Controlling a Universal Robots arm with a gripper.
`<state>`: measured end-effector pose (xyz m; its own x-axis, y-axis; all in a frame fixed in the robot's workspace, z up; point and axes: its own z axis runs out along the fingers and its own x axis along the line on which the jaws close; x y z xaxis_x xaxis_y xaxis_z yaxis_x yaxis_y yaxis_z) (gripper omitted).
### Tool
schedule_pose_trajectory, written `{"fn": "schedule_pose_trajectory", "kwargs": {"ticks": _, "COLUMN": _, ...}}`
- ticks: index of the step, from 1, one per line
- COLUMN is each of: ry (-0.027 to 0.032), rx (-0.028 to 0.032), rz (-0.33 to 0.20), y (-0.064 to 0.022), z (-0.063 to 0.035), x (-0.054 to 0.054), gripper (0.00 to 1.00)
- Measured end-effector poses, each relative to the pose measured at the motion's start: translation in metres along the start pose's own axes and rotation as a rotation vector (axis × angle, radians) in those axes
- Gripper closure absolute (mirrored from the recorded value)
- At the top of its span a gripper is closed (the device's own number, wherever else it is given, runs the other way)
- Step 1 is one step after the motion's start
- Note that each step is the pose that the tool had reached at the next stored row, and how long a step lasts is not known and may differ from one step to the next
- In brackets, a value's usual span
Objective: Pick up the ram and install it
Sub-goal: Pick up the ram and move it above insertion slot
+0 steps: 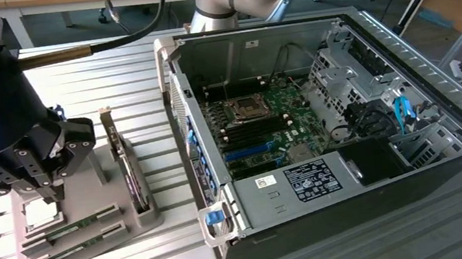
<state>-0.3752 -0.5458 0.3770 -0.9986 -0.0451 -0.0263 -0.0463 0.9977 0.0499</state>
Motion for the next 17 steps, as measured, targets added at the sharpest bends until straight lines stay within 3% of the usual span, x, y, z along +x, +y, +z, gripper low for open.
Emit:
{"fn": "schedule_pose_trajectory", "kwargs": {"ticks": 8, "ry": 0.0080, "rx": -0.0040, "rz": -0.157, "y": -0.0002, "z": 0.0044, "x": 0.0001, "gripper": 0.89}}
{"fn": "schedule_pose_trajectory", "kwargs": {"ticks": 12, "ry": 0.0154, "rx": -0.0073, "rz": -0.303, "y": -0.0004, "z": 0.0070, "x": 0.0003, "gripper": 0.89}}
{"fn": "schedule_pose_trajectory", "kwargs": {"ticks": 17, "ry": 0.0202, "rx": -0.0098, "rz": -0.400, "y": -0.0003, "z": 0.0069, "x": 0.0002, "gripper": 0.89}}
